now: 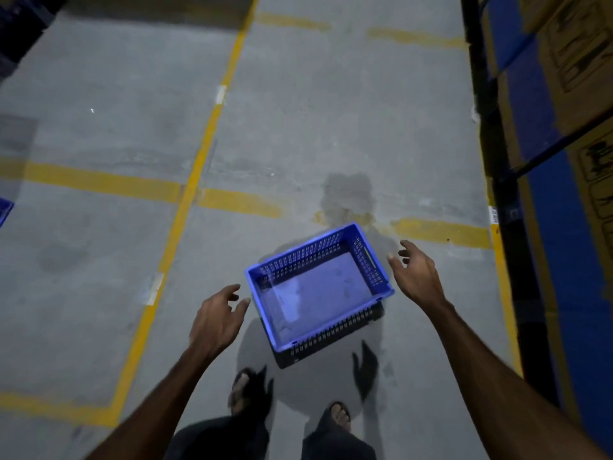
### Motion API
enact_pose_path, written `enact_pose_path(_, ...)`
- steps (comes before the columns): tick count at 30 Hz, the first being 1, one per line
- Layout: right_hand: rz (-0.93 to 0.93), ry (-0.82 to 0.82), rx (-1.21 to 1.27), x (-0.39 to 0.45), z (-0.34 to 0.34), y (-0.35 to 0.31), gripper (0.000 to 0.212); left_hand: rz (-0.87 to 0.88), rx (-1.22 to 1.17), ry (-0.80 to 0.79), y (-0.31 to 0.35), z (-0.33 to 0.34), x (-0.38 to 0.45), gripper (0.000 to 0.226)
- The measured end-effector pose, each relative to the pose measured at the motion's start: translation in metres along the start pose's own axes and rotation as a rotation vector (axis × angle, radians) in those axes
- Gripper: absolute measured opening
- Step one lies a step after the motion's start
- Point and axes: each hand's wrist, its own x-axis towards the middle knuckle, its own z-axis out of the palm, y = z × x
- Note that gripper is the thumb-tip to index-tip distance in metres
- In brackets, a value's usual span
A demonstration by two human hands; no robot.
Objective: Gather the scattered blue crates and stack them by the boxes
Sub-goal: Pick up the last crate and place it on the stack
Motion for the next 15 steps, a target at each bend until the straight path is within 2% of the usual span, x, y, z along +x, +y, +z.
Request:
enact_pose_path(11,0.003,0.003,-0.094,0.120,0.130,0.094,0.060,-0.038,-0.009,0.030,-0.096,0.145,0.119,0.048)
enact_pose_path(15,-0.016,-0.005,-0.155,0.172,0.178,0.130,0.064,-0.077,-0.003,0.106,-0.138,0.207,0.167,0.051)
